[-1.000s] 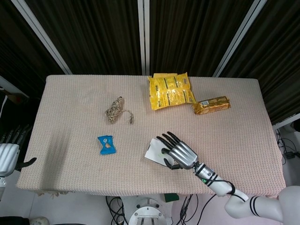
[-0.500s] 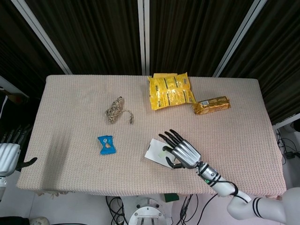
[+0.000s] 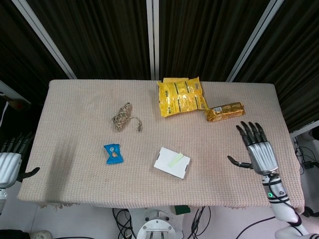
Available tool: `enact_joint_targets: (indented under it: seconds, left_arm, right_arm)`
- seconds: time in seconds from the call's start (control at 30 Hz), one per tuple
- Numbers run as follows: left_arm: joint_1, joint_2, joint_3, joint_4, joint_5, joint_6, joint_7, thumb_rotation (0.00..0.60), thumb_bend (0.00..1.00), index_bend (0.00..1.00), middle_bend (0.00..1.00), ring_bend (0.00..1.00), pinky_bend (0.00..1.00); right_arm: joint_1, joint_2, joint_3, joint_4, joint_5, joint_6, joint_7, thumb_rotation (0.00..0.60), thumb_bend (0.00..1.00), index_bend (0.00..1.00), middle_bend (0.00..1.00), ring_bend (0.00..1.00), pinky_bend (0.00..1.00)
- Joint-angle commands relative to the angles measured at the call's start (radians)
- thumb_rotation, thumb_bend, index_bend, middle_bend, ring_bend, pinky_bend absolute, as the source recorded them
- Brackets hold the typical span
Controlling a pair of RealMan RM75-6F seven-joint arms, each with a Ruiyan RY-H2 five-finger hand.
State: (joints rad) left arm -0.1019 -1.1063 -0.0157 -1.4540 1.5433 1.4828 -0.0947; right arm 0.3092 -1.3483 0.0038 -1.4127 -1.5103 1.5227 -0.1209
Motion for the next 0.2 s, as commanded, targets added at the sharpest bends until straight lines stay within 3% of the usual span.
enact_joint_targets:
  seconds: [0.03, 0.2]
  left_arm:
    - [-0.001, -0.005, 0.002, -0.002, 0.007, 0.002, 0.006, 0.6, 0.0, 0.08, 0.07, 0.0, 0.09]
    - [0.002, -0.009, 0.005, -0.012, 0.019, 0.015, 0.028, 0.6, 0.0, 0.08, 0.07, 0.0, 0.09]
  right_arm:
    - [-0.122, 0.098, 0.047, -0.016, 0.196, 0.013, 0.025, 0.219, 0.13, 0.0, 0.0, 0.0, 0.0]
    - [-0.161, 0.115, 0.054, -0.022, 0.239, 0.0, 0.014, 0.217, 0.12, 0.0, 0.0, 0.0, 0.0]
